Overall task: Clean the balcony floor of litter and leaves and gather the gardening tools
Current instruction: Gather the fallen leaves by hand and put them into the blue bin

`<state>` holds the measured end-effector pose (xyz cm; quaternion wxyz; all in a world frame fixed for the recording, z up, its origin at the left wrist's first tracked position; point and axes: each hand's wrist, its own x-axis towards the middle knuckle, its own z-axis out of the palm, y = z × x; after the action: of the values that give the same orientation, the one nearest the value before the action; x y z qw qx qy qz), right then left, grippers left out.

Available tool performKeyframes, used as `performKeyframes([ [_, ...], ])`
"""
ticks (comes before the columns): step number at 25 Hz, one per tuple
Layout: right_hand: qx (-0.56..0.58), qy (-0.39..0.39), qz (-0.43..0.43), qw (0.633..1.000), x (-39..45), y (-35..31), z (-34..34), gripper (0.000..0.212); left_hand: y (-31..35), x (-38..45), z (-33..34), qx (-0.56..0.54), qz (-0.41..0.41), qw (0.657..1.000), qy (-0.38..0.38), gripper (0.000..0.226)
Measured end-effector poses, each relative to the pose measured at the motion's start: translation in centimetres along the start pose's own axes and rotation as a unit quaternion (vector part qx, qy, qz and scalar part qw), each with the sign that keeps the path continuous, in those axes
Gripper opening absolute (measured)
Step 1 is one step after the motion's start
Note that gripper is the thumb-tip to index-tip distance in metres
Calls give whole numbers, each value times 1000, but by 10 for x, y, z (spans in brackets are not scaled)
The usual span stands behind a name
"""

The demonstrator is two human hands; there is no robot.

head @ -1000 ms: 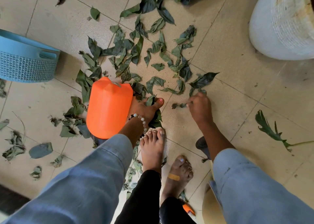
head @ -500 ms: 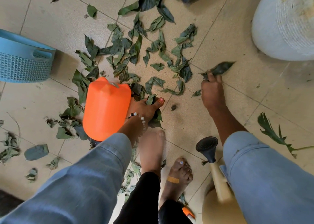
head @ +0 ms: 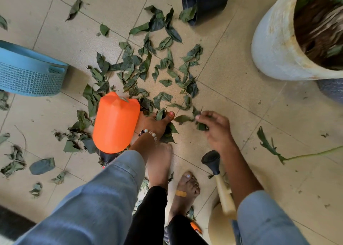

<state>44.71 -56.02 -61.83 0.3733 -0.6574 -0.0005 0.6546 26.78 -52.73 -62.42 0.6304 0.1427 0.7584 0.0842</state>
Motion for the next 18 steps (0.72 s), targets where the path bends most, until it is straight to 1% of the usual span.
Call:
performKeyframes([
  [1, 58, -19, 28, 998, -21, -4, 6, 17, -1, -10, -1, -11, 3, 1000, 0, 67],
  [2, 107, -34, 47, 993, -43, -11, 13, 19, 4, -29, -2, -16, -3, 1000, 6, 76],
  [3, 145, -43, 65, 986, -66, -20, 21, 22, 10, -50, -3, -28, -7, 999, 21, 75],
  [4, 166, -47, 84, 981, -89, -30, 29, 25, 17, -75, -6, -40, -18, 999, 32, 68],
  [5, 170, -53, 102, 979, -115, -42, 39, 28, 22, -100, -10, -58, -24, 997, 39, 64],
  [6, 159, -55, 113, 979, -140, -54, 48, 31, 27, -123, -14, -82, -32, 995, 43, 68],
  [8, 116, -46, 102, 987, -192, -79, 66, 32, 27, -162, -20, -154, -48, 986, 44, 97],
  [9, 83, -32, 85, 992, -215, -90, 75, 30, 27, -176, -21, -188, -51, 980, 32, 107],
  [10, 41, -21, 63, 997, -244, -106, 84, 28, 29, -195, -24, -230, -50, 972, 15, 110],
  [11, 8, -17, 37, 999, -273, -120, 94, 26, 38, -225, -28, -270, -45, 962, 7, 107],
  [13, -36, -18, -29, 999, -331, -146, 111, 25, 66, -308, -40, -361, -50, 930, -47, 101],
  [14, -55, -22, -65, 996, -357, -154, 118, 25, 77, -343, -48, -390, -44, 917, -66, 97],
  [15, -71, -30, -105, 991, -380, -159, 126, 26, 87, -378, -56, -398, -30, 914, -69, 84],
  [16, -93, -37, -141, 985, -398, -161, 132, 27, 96, -406, -64, -407, -16, 911, -71, 64],
  [17, -117, -45, -176, 976, -416, -162, 137, 28, 102, -431, -71, -411, -4, 910, -57, 44],
  [18, -147, -48, -206, 966, -436, -166, 145, 29, 106, -451, -80, -422, 0, 905, -47, 31],
])
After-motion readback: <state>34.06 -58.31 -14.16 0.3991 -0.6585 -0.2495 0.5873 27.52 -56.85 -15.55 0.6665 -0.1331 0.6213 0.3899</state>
